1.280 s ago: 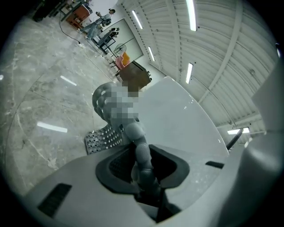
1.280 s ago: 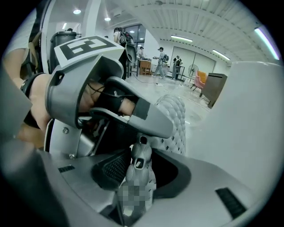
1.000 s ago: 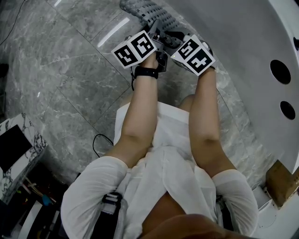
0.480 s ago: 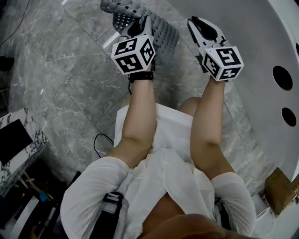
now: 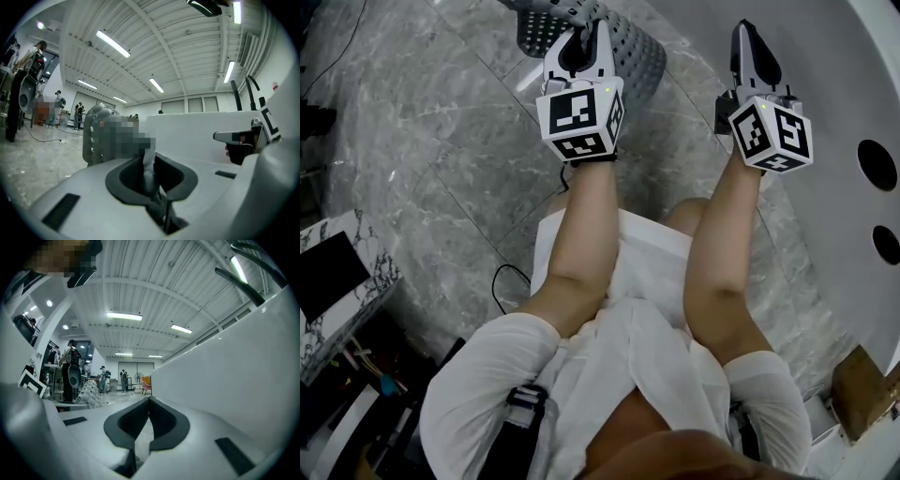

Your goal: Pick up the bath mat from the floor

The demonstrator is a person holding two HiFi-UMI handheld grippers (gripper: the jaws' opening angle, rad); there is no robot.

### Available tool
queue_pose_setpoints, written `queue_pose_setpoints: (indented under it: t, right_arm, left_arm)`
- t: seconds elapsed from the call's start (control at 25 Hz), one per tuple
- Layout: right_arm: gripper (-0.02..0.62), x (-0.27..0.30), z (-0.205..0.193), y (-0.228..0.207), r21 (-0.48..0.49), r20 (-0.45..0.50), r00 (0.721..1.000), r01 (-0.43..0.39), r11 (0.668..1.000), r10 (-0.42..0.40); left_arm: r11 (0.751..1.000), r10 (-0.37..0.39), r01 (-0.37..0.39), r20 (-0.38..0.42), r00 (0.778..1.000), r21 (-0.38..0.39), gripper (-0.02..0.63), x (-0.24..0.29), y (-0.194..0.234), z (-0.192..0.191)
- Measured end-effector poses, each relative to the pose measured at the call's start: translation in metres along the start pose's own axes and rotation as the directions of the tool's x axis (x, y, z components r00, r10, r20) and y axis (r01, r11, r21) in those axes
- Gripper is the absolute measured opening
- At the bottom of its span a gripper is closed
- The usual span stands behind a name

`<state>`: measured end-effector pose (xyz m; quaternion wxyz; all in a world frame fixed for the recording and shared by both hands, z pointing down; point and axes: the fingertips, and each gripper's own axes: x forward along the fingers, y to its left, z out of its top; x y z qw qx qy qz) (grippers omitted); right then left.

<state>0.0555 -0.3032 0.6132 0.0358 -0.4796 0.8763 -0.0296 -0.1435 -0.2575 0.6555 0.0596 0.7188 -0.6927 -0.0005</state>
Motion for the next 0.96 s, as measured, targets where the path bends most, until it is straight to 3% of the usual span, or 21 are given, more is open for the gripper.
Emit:
queue_pose_setpoints:
  t: [0.2,0.96]
  right_arm:
    - [0.026,-0.003,0.0093,-0.0068,0.039,0.04,0.999,0.02,0.999,-0.021]
    - [0.026,0.0054,0.012,0.0004,-0.004,0.041,0.999,-0.005,1.0,0.005]
  left_arm:
    - [1.0,-0.005,0.005,0.018,1.0,0.004,0.051,-0.0021,-0.0012,0.004]
    - [1.0,-0.015,0.015,0.03,0.999,0.004,0.051,0.0018,-0.0063,0.0019]
